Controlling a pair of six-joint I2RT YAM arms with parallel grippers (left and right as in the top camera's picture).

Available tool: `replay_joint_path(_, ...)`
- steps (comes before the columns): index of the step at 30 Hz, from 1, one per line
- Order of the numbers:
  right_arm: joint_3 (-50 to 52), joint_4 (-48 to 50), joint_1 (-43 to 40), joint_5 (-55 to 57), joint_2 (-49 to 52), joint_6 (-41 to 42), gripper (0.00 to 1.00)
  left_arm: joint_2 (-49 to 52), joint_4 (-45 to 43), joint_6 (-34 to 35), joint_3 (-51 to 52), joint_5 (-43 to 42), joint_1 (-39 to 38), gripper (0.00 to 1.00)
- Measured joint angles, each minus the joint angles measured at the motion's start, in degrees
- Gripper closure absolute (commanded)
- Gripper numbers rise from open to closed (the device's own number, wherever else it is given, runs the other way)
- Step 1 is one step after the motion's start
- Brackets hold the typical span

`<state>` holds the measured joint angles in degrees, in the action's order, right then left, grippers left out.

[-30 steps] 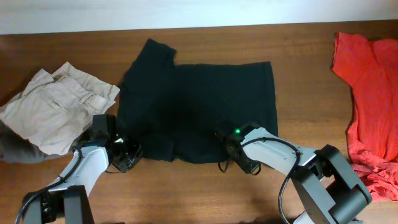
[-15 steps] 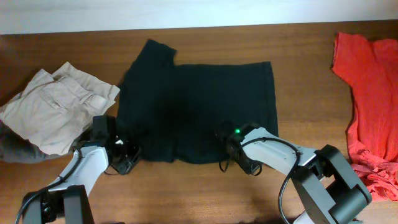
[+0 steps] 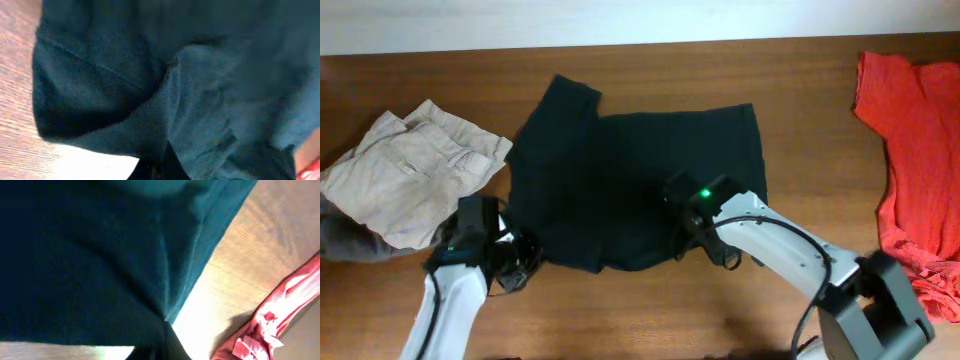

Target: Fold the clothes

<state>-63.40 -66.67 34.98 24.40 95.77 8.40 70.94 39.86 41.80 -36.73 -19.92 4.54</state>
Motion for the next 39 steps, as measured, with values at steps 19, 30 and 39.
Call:
replay_joint_path(19, -1.38, 3.5, -2.49, 2.84, -0.04, -2.64, 0.96, -5.68, -6.14, -1.66, -0.02, 3.87, -0.02, 1.0)
replay_joint_path(30, -1.38, 10.64, -8.46, 1.99, -0.04, -8.37, 0.96, -4.13, -9.07, -2.58, -0.02, 3.91, -0.02, 1.0)
replay_joint_path(39, -1.38, 16.44, -8.55, 0.11, -0.04, -15.47, 0.96, 1.86, -13.4, -4.85, -0.07, 4.13, -0.02, 0.99)
